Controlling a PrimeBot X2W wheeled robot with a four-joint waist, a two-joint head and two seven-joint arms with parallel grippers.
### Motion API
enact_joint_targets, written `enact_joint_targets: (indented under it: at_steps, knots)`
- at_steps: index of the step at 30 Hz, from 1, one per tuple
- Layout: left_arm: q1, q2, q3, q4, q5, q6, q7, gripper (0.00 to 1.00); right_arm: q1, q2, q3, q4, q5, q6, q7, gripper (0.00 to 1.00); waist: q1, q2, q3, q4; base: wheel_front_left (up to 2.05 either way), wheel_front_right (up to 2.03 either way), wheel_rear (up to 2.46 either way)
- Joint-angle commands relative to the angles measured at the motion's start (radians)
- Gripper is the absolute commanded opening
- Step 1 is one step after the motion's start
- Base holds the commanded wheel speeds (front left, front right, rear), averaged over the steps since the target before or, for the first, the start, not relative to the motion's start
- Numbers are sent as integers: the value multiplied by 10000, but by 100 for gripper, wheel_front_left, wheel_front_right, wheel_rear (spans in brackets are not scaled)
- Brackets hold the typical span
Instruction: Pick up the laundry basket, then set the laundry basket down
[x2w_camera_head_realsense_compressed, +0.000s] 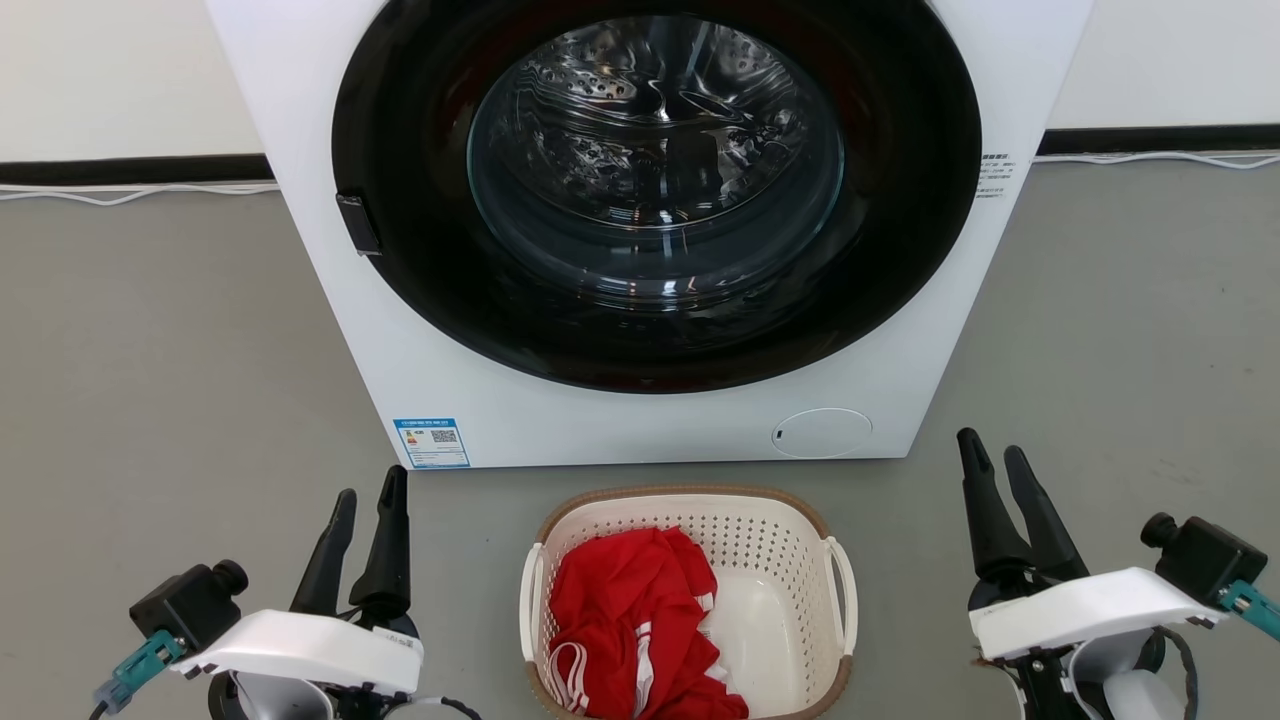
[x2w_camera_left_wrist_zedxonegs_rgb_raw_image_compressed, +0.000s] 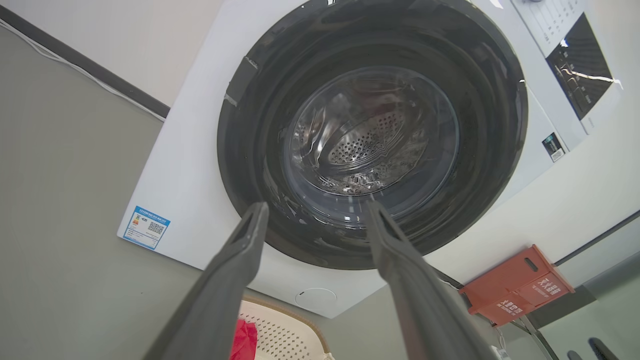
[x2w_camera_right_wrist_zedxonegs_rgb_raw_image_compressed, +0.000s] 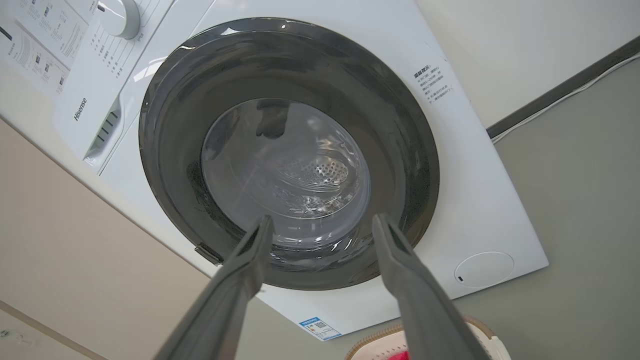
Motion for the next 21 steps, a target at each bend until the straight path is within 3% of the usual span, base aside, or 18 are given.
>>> enact_joint_targets:
  at_steps: [1,21]
  knots:
    - [-539,102,162,-348,371,-48,-150,100,-572,-135,187,-375,-376,50,-213,100,0,0,4,3,0,0,0]
    - [-701,94,82,-555,2424,-59,-707,100,-764,-262,543,-472,-2410,61,-770,100,0,0,89,-31,0,0,0]
